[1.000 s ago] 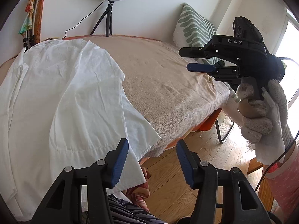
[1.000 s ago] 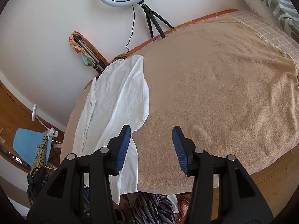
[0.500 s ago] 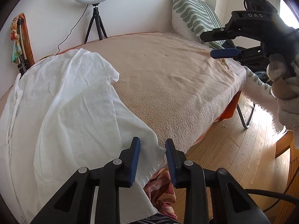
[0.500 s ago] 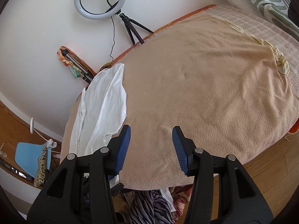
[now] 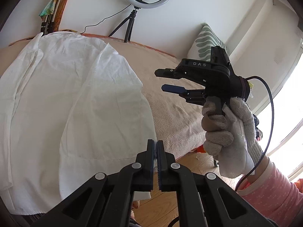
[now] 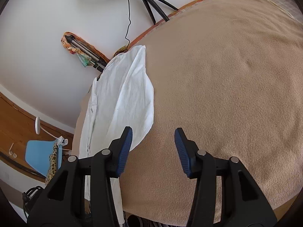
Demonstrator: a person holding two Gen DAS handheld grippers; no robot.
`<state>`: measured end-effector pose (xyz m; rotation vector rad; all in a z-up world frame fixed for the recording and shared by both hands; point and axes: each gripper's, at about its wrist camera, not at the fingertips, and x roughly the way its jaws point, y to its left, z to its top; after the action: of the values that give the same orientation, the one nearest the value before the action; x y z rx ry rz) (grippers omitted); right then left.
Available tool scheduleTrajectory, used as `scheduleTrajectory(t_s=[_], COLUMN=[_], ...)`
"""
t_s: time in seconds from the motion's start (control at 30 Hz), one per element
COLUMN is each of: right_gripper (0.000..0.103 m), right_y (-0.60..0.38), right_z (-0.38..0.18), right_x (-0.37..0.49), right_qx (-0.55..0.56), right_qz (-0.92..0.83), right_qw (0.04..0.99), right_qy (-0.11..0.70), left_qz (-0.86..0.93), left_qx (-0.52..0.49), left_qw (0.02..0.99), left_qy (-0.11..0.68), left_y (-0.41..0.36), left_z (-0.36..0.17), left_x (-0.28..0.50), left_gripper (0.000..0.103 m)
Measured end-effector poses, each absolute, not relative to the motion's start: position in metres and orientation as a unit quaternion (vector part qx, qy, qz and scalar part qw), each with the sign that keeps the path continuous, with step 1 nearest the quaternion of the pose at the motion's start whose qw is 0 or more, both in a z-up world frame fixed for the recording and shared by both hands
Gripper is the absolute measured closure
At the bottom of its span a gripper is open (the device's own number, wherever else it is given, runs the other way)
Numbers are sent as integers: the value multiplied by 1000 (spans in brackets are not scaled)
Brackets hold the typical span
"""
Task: Fold small clothes
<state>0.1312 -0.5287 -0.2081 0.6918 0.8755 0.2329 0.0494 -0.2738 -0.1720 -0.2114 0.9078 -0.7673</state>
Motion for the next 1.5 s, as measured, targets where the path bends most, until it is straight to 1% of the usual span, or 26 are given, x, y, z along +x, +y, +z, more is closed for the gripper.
scheduleTrajectory(t_s=[0.17, 0.3, 0.33, 0.37, 0.43, 0.47, 0.67, 0.93, 1.17, 1.37, 1.5], right_gripper=[54, 54, 61, 74, 90, 93, 96, 97, 97, 97, 97], right_y=[-499, -484, -480, -476, -465, -460, -424, -350, -275, -217, -216], right_z=[-228, -234, -232, -230, -224, -219, -189, -162, -167, -191, -198], right_x=[170, 186, 189, 192, 198, 199, 209, 215, 224, 227, 230], right_qx=[349, 365, 360, 350, 324, 310, 227, 101, 23, -44, -32], right_qz=[133, 139, 134, 127, 117, 115, 106, 109, 134, 151, 159], right_qw=[817, 809, 812, 816, 822, 826, 851, 871, 869, 857, 850], right_qy=[439, 440, 440, 443, 453, 455, 462, 467, 475, 491, 501], left_qz=[-361, -355, -355, -355, -354, -354, -349, -333, -299, -272, -267], left_qx=[-113, -117, -118, -119, -122, -123, -150, -182, -218, -235, -237], left_qw=[823, 827, 827, 826, 827, 826, 823, 824, 826, 822, 822], left_qy=[424, 420, 420, 420, 420, 420, 422, 421, 425, 441, 444], left_y=[-264, -256, -253, -252, -247, -245, -226, -191, -145, -115, -106], left_z=[-169, -169, -170, -170, -170, -171, -174, -180, -188, -204, -206], left_x=[47, 46, 46, 46, 46, 46, 44, 38, 33, 32, 28], left_gripper=[103, 103, 103, 103, 103, 103, 103, 103, 103, 103, 103])
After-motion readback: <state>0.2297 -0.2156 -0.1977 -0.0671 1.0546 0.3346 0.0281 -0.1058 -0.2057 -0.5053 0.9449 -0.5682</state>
